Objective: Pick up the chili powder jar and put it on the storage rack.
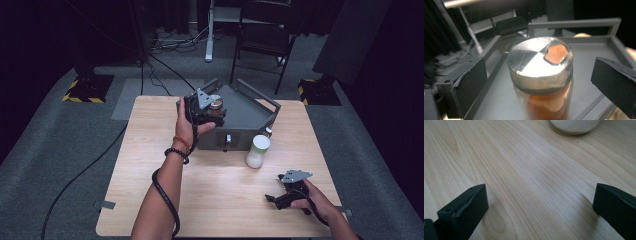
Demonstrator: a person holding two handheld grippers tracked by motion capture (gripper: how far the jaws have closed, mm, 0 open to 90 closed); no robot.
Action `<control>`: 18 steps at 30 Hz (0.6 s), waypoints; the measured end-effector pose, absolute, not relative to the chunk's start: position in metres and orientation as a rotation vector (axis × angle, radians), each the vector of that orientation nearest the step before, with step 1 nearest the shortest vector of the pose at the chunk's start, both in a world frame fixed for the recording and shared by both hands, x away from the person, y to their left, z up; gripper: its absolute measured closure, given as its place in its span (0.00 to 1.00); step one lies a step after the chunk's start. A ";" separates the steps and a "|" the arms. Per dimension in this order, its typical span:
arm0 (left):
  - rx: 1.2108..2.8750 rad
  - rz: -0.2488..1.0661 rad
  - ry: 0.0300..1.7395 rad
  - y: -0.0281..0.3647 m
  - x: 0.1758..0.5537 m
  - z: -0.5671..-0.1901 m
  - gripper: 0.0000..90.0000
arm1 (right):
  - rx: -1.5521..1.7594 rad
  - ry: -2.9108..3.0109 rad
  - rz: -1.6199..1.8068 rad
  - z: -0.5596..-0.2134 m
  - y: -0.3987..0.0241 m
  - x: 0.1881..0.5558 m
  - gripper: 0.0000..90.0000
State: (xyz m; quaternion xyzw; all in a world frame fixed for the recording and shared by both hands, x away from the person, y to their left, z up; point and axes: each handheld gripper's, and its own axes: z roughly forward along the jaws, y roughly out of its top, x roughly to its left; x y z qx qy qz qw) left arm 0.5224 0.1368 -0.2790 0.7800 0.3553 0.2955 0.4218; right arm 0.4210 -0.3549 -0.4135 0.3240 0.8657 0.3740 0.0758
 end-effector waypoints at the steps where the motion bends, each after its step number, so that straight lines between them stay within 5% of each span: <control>1: 1.956 0.737 0.884 0.138 0.521 -0.279 0.00 | 0.972 2.596 1.122 -0.413 -0.355 0.421 0.00; 18: 1.986 0.760 0.814 0.146 0.490 -0.284 0.00 | 0.971 2.596 1.122 -0.413 -0.355 0.421 0.00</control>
